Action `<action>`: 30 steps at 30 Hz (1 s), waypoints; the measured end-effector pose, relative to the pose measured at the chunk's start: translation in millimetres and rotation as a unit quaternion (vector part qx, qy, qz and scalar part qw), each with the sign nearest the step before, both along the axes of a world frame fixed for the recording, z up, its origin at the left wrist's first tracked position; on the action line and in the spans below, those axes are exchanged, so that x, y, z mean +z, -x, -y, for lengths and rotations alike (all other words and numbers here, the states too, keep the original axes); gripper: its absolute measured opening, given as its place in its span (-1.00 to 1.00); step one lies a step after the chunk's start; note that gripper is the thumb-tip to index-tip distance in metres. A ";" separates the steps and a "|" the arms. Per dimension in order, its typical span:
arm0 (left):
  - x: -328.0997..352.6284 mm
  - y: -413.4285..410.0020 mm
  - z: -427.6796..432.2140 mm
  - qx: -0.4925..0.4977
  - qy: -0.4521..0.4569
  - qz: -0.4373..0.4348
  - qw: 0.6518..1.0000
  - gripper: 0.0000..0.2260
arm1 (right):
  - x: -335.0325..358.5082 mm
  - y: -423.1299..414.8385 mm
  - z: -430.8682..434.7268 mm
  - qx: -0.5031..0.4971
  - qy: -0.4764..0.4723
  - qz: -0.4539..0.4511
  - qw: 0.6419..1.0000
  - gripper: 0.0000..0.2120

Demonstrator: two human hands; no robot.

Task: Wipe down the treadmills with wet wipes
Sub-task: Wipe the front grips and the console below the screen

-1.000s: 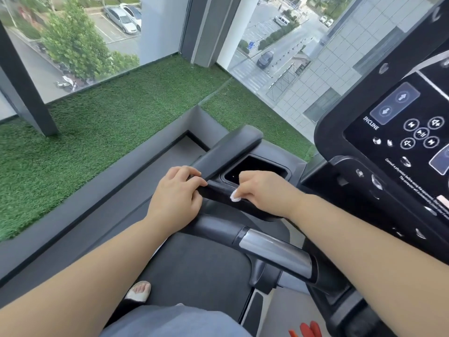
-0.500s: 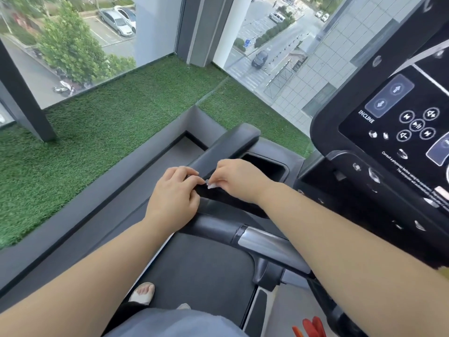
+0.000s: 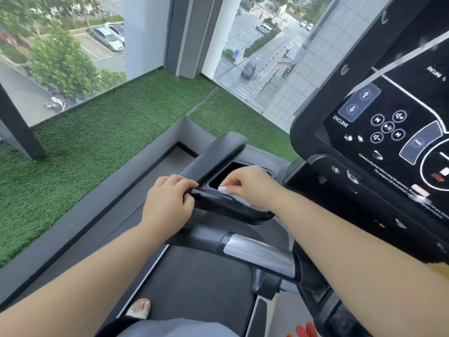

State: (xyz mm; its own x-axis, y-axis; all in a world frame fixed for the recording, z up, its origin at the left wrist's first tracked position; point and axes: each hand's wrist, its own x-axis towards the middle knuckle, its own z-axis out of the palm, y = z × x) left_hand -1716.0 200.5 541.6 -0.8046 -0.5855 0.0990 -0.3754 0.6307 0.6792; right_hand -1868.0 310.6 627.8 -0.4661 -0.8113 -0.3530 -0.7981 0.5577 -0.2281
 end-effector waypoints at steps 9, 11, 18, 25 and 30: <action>11.7 21.7 -17.9 -0.057 -0.044 0.003 0.997 -0.70 | -10.3 -6.8 -12.1 0.121 -0.023 -0.055 0.991 -0.82; 13.7 24.2 -22.2 -0.079 -0.052 0.013 0.995 -0.71 | 0.9 -0.7 -32.3 0.116 -0.029 -0.030 0.992 -0.82; 15.4 27.8 -20.8 -0.157 0.002 0.092 0.983 -0.69 | 31.2 15.7 -62.3 0.101 -0.031 -0.014 0.994 -0.84; 17.9 30.2 -23.9 -0.150 0.002 0.107 0.983 -0.69 | 4.6 -4.3 -49.1 0.201 -0.008 -0.031 0.979 -0.81; 20.2 32.4 -26.4 -0.146 -0.003 0.113 0.983 -0.69 | 11.7 17.0 -83.3 0.211 -0.020 -0.051 0.976 -0.72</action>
State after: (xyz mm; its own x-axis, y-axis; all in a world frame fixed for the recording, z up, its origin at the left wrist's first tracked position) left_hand -1748.4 226.9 561.8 -0.9391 -0.3272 -0.1048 -0.3217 0.7304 0.6026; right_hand -1885.0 393.9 639.5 -0.1276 -0.9250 -0.3579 -0.9763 0.1807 -0.1190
